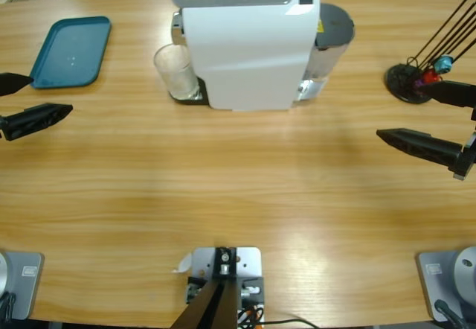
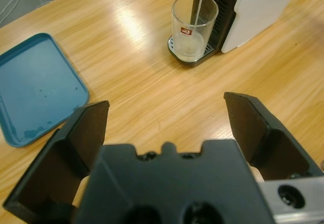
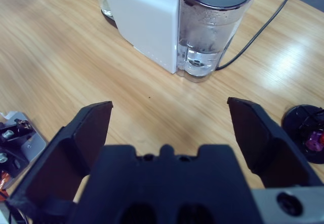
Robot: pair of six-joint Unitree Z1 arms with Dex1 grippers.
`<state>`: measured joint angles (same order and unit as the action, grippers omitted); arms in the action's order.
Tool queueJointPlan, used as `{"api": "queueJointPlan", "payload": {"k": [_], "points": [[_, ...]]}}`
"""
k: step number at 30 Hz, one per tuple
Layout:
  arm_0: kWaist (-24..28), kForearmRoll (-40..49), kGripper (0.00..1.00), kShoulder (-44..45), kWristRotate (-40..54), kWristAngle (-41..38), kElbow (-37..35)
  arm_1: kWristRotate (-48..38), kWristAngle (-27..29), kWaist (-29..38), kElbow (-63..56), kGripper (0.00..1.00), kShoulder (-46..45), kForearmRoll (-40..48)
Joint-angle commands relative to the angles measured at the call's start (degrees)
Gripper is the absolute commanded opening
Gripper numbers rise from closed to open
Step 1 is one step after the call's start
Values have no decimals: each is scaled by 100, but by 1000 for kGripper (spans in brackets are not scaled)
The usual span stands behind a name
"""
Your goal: Pour coffee
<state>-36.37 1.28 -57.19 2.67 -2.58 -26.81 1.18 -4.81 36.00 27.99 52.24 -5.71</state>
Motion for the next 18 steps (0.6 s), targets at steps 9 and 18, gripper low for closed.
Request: {"api": "queueJointPlan", "payload": {"k": [9, 18], "points": [[-51, -23, 996, -6, 190, -552, 247, 57, -55, 74, -189, 1000, 165, 44], [-49, -40, 996, -111, 208, -559, 247, 56, -55, 74, -197, 1000, 172, 54]]}}
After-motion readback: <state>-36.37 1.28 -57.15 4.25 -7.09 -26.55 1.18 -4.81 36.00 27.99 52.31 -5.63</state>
